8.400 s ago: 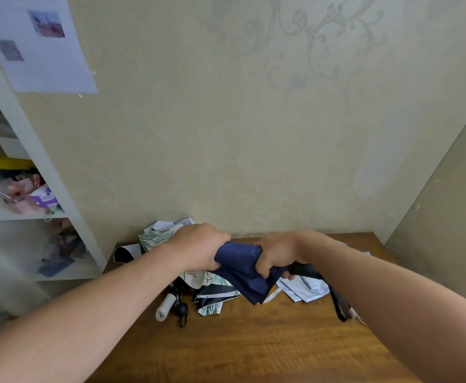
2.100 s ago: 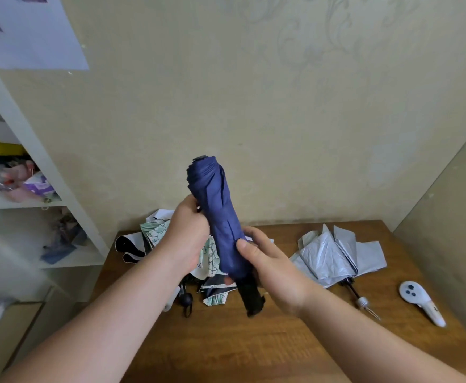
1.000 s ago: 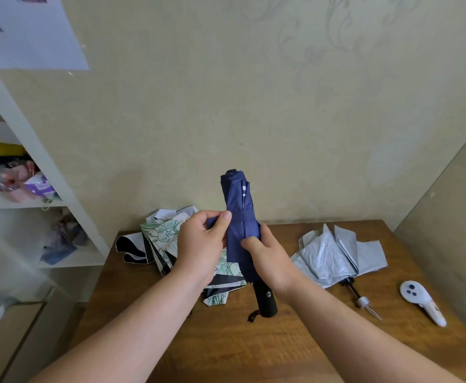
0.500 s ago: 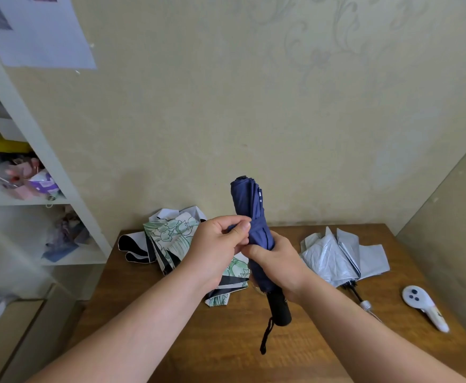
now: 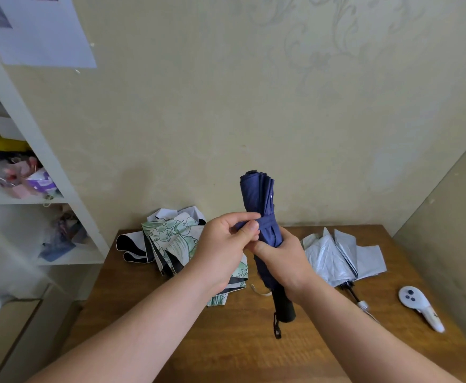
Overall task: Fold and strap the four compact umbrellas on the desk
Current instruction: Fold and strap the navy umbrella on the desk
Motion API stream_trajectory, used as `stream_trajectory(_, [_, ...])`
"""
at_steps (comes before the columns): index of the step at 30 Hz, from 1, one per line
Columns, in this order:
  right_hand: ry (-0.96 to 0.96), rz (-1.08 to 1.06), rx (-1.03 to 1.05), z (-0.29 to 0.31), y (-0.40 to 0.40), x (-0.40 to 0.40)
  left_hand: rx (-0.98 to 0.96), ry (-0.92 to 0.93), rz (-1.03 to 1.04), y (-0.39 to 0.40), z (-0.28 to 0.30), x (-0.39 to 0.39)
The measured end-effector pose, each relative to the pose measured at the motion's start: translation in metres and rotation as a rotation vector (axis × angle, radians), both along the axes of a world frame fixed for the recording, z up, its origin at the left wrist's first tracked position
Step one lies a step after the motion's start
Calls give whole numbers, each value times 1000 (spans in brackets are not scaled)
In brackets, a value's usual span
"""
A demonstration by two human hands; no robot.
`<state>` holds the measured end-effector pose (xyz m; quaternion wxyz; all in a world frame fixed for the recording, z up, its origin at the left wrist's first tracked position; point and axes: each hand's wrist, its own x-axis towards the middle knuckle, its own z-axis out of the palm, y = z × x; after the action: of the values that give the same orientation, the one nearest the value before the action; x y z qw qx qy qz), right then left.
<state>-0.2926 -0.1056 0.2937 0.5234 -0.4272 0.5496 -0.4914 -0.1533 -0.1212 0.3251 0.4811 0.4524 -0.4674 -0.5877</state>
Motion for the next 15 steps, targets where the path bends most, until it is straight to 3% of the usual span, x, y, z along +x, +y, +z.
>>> stream_trajectory(3, [-67, 24, 35, 3, 2, -2, -8, 69, 85, 2, -3, -1])
stream_trajectory(8, [-135, 66, 116, 7, 7, -2, -118, -104, 126, -4, 1, 6])
stream_trajectory(15, [-148, 118, 90, 9, 10, -3, -160, -153, 118, -4, 1, 5])
